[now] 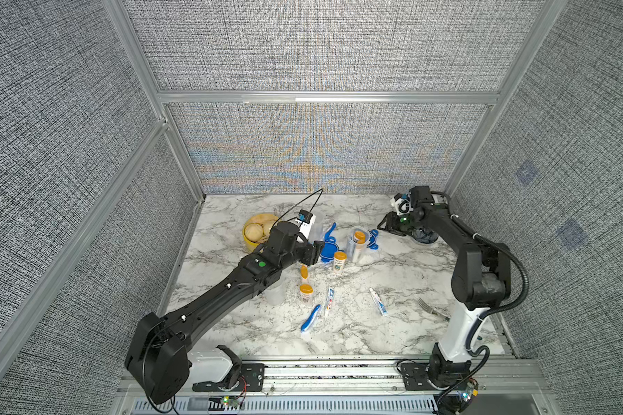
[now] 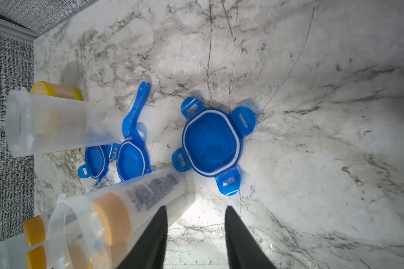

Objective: Pack away toiletry kits
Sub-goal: Pick up the lid from the center of the board.

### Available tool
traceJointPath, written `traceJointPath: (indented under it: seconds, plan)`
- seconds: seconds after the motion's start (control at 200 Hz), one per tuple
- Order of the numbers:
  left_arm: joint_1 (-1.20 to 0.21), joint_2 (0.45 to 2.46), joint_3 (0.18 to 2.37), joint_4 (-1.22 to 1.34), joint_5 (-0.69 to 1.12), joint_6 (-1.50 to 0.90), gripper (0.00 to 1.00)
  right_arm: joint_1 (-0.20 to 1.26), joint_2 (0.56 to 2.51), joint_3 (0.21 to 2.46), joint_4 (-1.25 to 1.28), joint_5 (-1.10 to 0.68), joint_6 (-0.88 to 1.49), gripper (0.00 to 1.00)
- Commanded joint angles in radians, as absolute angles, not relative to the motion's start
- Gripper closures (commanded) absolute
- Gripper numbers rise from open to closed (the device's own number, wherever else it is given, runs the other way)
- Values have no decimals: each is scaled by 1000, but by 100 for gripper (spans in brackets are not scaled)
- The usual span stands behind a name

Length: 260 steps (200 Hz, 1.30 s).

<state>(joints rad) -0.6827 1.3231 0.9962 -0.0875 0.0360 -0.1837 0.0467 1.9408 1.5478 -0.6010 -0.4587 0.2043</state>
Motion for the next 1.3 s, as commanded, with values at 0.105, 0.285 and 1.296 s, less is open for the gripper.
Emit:
traceJointPath:
  seconds: [0.105,0.285,1.296]
  plan:
    - [-643,1401,1063,-64,112,-142,33,51,1935,1499,-617,-373,362,62]
    - [-626,1484,1114,-51,195,-132,33,65,1936,1441,-585,-350,438,62]
    - [-626,1600,1184,-66,420,-78,33,65,2056,1290,-268,-451,670,74]
